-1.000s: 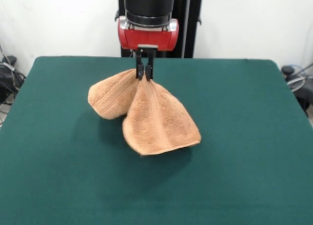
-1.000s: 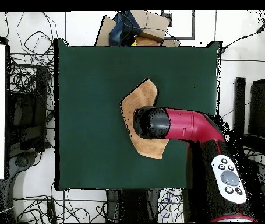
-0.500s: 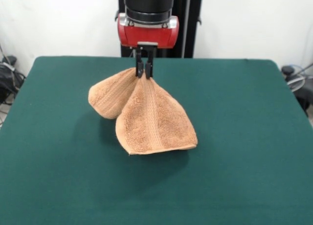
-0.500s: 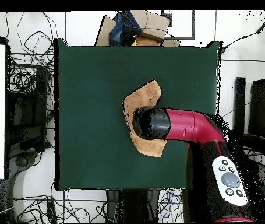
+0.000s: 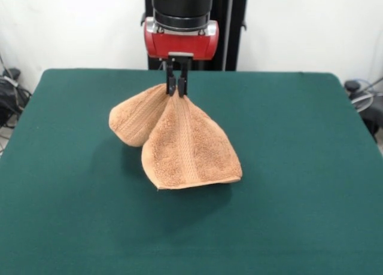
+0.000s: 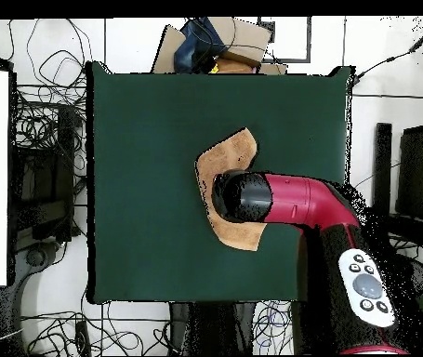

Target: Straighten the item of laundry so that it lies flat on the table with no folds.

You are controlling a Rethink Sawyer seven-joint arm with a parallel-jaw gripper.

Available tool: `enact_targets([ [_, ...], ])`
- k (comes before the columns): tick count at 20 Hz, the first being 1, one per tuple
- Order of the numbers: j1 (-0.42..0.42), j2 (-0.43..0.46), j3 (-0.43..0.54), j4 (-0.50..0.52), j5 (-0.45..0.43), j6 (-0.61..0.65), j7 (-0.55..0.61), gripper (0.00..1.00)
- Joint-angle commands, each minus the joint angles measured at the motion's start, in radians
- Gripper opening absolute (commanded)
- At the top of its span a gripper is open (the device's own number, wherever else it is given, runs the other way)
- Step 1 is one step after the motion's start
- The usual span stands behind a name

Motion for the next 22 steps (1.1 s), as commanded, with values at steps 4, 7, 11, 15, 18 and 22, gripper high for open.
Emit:
enact_targets([
  [4, 0.005, 0.018, 0.065, 0.034, 0.005, -0.039, 0.048, 0.00],
  [7, 0.009, 0.018, 0.061, 0.031, 0.006, -0.031, 0.051, 0.00],
  [11, 0.008, 0.022, 0.063, 0.019, 0.008, -0.021, 0.046, 0.00],
  [15, 0.007, 0.022, 0.063, 0.020, 0.009, -0.022, 0.048, 0.00],
  [18, 0.011, 0.018, 0.057, 0.021, 0.004, -0.020, 0.049, 0.00],
  [22, 0.013, 0.021, 0.057, 0.012, 0.004, -0.021, 0.050, 0.00],
])
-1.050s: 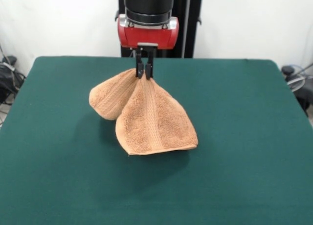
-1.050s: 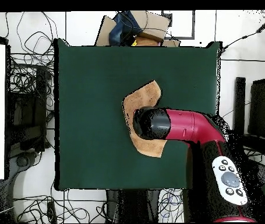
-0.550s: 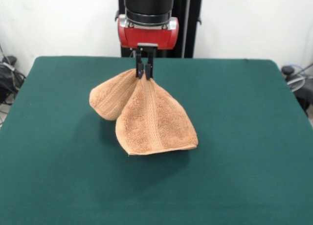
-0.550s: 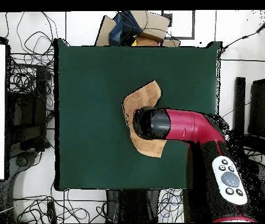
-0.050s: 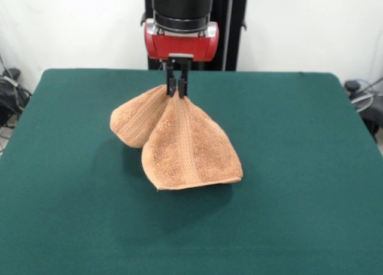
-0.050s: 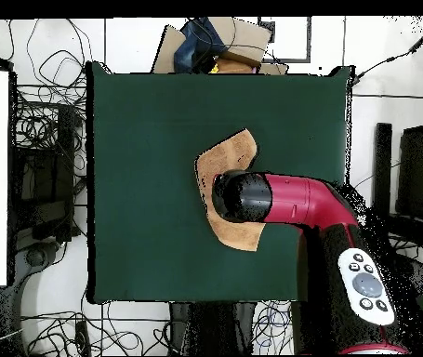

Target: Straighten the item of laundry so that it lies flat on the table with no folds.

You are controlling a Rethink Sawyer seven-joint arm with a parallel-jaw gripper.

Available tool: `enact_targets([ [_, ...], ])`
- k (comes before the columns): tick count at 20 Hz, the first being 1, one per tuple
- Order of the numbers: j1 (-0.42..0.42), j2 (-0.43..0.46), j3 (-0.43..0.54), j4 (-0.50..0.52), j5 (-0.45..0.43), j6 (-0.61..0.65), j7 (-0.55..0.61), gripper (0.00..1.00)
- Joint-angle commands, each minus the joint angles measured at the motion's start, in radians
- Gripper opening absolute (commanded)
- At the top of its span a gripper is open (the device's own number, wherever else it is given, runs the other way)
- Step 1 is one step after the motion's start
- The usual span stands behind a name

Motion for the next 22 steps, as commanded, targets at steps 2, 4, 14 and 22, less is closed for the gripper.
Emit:
enact_targets([
  [2, 0.016, 0.017, 0.055, 0.008, 0.003, -0.020, 0.052, 0.00],
  [4, 0.018, 0.014, 0.052, 0.011, 0.004, -0.021, 0.057, 0.00],
  [14, 0.027, 0.015, 0.039, 0.008, 0.015, -0.018, 0.082, 0.00],
  [22, 0.042, 0.039, 0.000, -0.026, 0.025, -0.006, 0.130, 0.00],
])
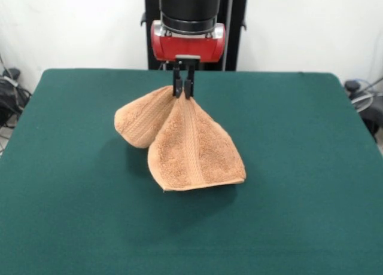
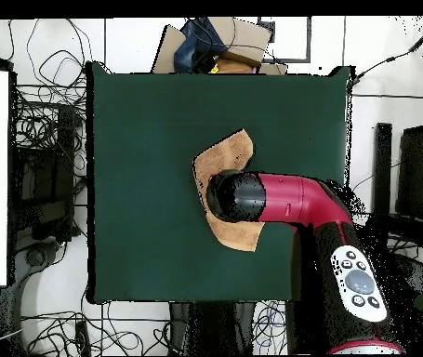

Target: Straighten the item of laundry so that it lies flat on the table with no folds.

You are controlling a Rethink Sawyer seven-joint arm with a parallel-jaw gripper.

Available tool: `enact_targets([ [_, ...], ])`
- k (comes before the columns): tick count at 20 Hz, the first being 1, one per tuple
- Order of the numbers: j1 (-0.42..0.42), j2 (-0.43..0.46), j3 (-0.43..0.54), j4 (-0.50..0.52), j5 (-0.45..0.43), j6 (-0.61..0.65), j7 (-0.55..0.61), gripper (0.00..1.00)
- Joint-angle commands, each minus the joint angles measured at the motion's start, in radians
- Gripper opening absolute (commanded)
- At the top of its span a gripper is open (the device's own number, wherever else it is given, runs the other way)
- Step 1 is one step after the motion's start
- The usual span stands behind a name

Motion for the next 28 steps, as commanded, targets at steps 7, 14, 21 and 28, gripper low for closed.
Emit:
enact_targets([
  [7, 0.002, 0.045, 0.024, -0.022, 0.023, -0.006, 0.091, 0.00],
  [14, -0.013, 0.049, 0.039, -0.023, 0.028, -0.004, 0.073, 0.00],
  [21, -0.019, 0.049, 0.044, -0.018, 0.025, -0.009, 0.067, 0.00],
  [28, -0.017, 0.049, 0.041, -0.022, 0.021, -0.009, 0.067, 1.00],
])
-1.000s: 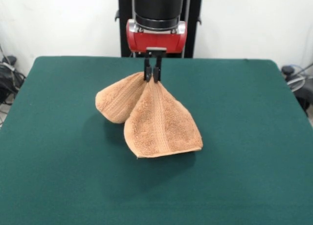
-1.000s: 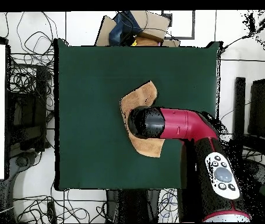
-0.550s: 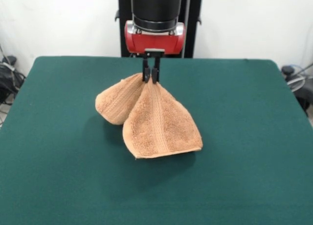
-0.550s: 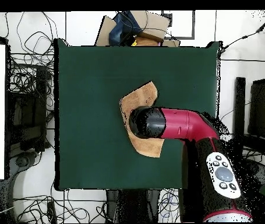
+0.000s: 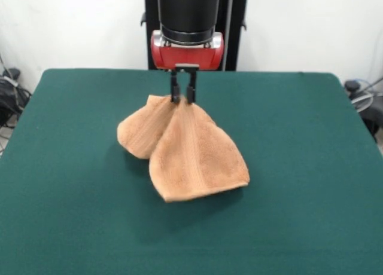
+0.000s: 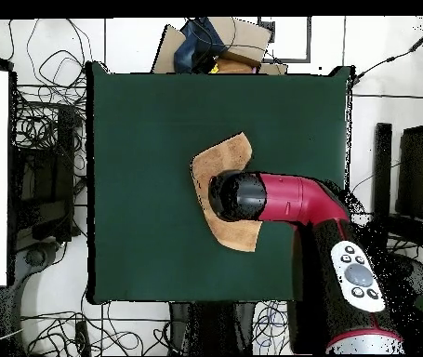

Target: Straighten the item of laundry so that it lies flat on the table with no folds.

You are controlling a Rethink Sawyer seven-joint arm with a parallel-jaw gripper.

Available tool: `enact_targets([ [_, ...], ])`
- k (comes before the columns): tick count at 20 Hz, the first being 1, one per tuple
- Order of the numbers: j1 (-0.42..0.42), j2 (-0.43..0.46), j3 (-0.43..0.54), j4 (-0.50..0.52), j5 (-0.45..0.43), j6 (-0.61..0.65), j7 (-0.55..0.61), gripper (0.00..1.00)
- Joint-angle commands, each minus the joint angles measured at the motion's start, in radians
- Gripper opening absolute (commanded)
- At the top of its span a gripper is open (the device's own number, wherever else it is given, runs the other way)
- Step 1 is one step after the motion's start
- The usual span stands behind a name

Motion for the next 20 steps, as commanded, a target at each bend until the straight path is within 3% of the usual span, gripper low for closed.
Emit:
enact_targets([
  [1, -0.010, 0.012, 0.042, -0.014, 0.019, -0.011, 0.065, 1.00],
  [20, 0.013, 0.028, 0.031, -0.061, 0.006, 0.034, 0.057, 1.00],
])
